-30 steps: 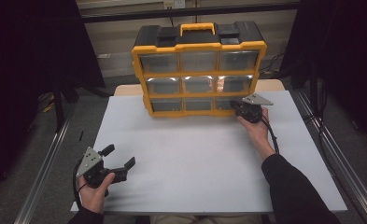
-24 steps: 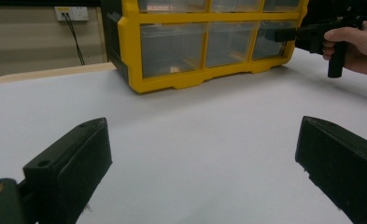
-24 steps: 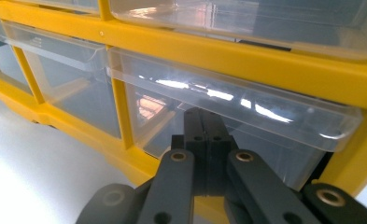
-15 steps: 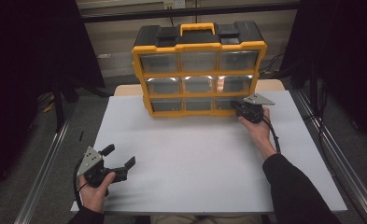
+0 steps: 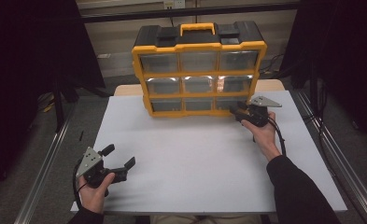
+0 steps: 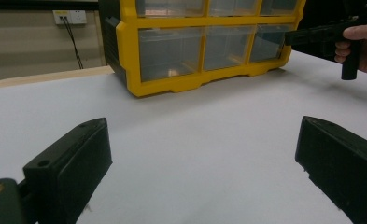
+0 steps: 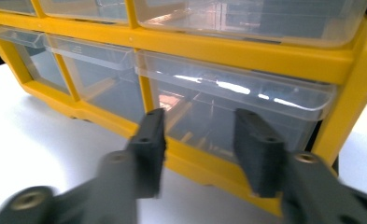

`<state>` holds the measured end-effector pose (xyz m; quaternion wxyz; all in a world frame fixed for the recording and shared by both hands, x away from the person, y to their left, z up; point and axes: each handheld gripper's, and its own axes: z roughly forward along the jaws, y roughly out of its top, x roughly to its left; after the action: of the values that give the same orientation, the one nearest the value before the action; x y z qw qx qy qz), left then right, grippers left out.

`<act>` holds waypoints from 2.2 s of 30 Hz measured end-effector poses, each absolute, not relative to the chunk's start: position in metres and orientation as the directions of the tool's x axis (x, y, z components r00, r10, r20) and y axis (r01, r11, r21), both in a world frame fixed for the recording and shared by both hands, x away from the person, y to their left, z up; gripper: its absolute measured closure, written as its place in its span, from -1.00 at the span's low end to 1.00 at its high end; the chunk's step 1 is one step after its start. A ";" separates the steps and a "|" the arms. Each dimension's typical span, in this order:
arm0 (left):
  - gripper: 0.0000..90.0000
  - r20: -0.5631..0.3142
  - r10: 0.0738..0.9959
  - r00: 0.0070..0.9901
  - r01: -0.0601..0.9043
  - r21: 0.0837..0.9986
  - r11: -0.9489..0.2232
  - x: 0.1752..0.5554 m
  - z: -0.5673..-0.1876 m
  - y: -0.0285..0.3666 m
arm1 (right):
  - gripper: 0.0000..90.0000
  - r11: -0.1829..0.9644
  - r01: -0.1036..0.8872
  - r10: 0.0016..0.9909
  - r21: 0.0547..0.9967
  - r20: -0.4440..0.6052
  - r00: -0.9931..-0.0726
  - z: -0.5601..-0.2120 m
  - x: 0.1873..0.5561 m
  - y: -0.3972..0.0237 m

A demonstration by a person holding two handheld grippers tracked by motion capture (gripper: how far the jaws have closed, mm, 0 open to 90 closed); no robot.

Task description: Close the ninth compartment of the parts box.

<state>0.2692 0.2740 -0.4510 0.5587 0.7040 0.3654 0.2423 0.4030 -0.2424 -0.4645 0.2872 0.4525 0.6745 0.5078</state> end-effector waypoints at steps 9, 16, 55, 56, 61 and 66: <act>-0.92 -0.060 0.784 0.618 0.243 0.963 -0.118 0.269 -0.451 0.275 | -0.41 0.067 0.319 0.889 0.945 0.088 -0.448 -0.456 0.388 -0.244; -0.92 -0.059 0.782 0.621 0.242 0.963 -0.120 0.269 -0.451 0.275 | -0.74 0.065 0.325 0.894 0.944 0.089 -0.440 -0.454 0.378 -0.247; -0.93 -0.070 0.784 0.617 0.245 0.963 -0.107 0.268 -0.450 0.275 | -0.93 0.057 0.274 0.889 0.960 0.076 -0.452 -0.440 0.299 -0.267; -0.93 -0.070 0.785 0.616 0.244 0.964 -0.106 0.268 -0.450 0.276 | -0.93 0.058 0.271 0.888 0.961 0.074 -0.454 -0.439 0.298 -0.268; -0.93 -0.073 0.783 0.617 0.241 0.965 -0.100 0.267 -0.449 0.276 | -0.93 0.054 0.275 0.886 0.960 0.081 -0.457 -0.441 0.289 -0.271; -0.93 -0.073 0.783 0.617 0.239 0.966 -0.098 0.266 -0.449 0.276 | -0.93 0.055 0.267 0.890 0.962 0.075 -0.450 -0.441 0.281 -0.276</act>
<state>0.2663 0.2756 -0.4491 0.5639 0.7004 0.3648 0.2415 0.2807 -0.2756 -0.4407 0.2924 0.4352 0.6647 0.5322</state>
